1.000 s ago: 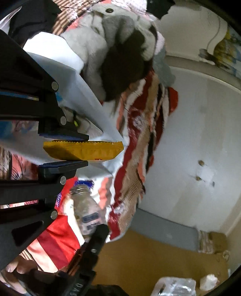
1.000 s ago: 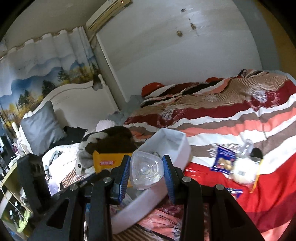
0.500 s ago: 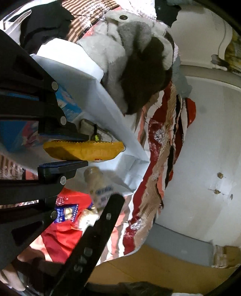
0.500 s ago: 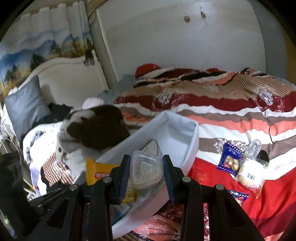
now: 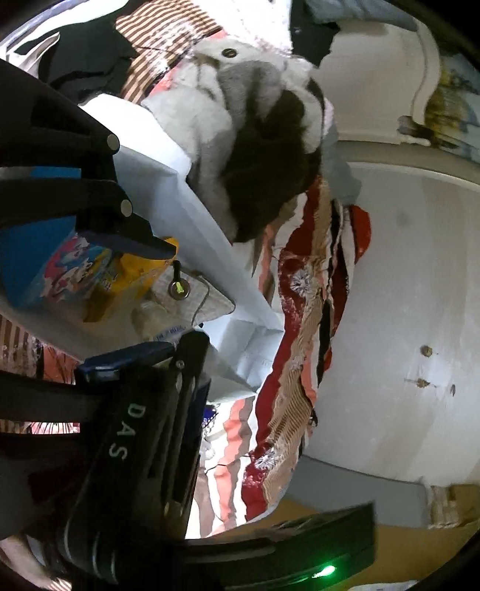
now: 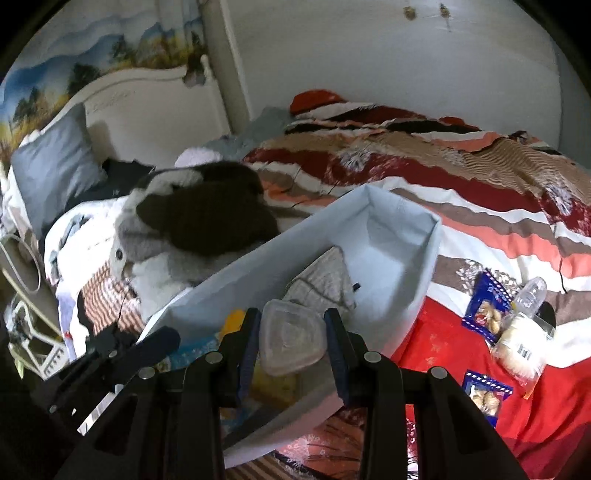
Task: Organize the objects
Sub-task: 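Carry both items over the white fabric box and open both grippers to drop them, then move both grippers back from the box to the snacks on the bed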
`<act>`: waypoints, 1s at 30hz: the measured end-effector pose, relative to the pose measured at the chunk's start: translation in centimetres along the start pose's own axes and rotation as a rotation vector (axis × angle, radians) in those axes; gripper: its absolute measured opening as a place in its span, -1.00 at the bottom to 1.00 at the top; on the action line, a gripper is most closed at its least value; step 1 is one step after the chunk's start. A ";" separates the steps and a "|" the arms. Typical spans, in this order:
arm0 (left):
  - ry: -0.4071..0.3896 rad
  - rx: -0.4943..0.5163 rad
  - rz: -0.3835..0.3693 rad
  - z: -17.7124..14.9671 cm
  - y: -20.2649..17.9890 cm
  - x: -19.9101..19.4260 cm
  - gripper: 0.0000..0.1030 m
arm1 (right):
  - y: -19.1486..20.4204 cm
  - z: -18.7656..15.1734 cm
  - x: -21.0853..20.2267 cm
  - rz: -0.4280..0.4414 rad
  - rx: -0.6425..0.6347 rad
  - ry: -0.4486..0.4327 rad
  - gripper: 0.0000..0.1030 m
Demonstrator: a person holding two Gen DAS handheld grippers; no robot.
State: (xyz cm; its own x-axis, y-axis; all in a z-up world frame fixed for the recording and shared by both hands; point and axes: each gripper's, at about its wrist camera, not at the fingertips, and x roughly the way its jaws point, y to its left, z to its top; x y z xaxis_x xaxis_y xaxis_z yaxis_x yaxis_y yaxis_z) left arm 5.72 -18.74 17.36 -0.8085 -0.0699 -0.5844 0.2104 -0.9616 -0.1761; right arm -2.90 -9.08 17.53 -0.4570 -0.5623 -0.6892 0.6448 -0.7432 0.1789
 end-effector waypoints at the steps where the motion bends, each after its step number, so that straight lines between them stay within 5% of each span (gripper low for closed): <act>1: -0.004 0.002 0.004 0.0 -0.1 0.1 -0.11 | 0.1 0.0 0.1 0.013 0.002 0.010 -0.34; 8: -0.058 -0.017 -0.051 0.2 0.2 -0.5 -0.07 | -2.5 0.4 0.0 0.188 0.144 0.086 -0.30; 11: -0.057 -0.004 -0.092 0.2 -0.3 -0.4 -0.01 | -4.9 0.0 -1.1 0.294 0.259 0.071 0.12; 14: -0.061 0.024 -0.138 -0.1 -1.3 -0.2 -0.01 | -6.7 -1.1 -3.0 0.325 0.298 0.002 0.19; 19: -0.073 0.119 -0.170 -0.9 -4.1 0.2 -0.11 | -8.6 -2.6 -6.5 0.260 0.265 -0.082 0.19; 20: -0.070 0.143 -0.164 -1.0 -4.7 0.4 -0.24 | -8.9 -3.0 -7.2 0.243 0.254 -0.090 0.19; 21: -0.054 0.180 -0.161 -1.3 -5.6 0.8 -0.73 | -9.3 -3.5 -7.9 0.209 0.236 -0.101 0.19; 22: -0.036 0.206 -0.150 -1.6 -6.3 1.2 -0.96 | -9.6 -4.1 -8.4 0.174 0.221 -0.106 0.19; 30: -0.010 0.290 -0.263 -4.2 -11.0 2.8 -0.93 | -13.0 -9.8 -10.4 -0.150 0.095 -0.106 0.19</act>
State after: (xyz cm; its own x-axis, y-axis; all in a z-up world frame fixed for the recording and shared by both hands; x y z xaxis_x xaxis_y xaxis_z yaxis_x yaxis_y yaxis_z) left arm 3.44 -7.22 14.27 -0.8194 0.1879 -0.5415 -0.1679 -0.9820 -0.0868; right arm -0.51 10.05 15.47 -0.6085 -0.4742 -0.6363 0.5066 -0.8493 0.1484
